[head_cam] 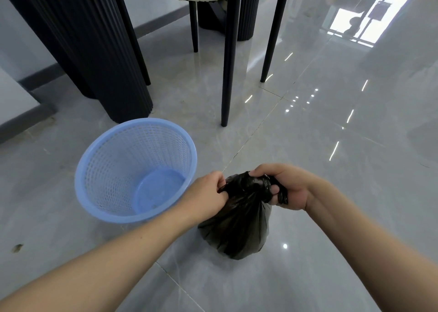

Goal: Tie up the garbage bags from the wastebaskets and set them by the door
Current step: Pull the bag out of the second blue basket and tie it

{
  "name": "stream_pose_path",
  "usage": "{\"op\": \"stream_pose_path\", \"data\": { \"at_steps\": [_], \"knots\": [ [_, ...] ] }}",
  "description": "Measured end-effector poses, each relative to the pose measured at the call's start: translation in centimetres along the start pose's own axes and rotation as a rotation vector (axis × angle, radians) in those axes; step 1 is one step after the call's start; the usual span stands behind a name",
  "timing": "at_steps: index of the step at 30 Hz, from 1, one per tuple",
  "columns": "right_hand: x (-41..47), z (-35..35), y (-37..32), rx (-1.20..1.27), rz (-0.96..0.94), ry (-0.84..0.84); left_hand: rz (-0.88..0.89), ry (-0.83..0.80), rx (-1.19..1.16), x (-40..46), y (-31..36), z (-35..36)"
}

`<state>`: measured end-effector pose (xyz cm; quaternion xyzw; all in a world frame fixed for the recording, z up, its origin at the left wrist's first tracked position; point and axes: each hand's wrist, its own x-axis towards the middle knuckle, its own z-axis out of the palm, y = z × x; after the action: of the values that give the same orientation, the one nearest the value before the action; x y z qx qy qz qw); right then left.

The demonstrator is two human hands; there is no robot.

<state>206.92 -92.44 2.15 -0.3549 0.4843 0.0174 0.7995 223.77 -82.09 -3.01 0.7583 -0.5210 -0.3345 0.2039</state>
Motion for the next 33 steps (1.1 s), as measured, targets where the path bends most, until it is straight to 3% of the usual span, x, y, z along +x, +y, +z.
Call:
{"op": "stream_pose_path", "data": {
  "at_steps": [8,14,23,29,33],
  "knots": [
    [-0.3,0.1,-0.1,0.084,-0.071,-0.061,0.024,-0.093,-0.203,-0.8,0.8,-0.5],
    [0.4,-0.5,-0.1,-0.203,-0.162,0.152,-0.026,-0.064,-0.210,-0.9,0.8,-0.6],
    [-0.3,-1.4,-0.5,-0.610,-0.128,0.342,-0.058,-0.107,-0.109,-1.0,0.9,-1.3],
    [-0.7,-1.9,-0.3,0.007,0.011,0.080,-0.096,-0.102,-0.184,-0.7,0.8,-1.1],
    [-0.2,-2.4,0.0,0.130,-0.005,0.053,-0.138,-0.084,-0.232,-0.3,0.8,-1.6]
  ]
}}
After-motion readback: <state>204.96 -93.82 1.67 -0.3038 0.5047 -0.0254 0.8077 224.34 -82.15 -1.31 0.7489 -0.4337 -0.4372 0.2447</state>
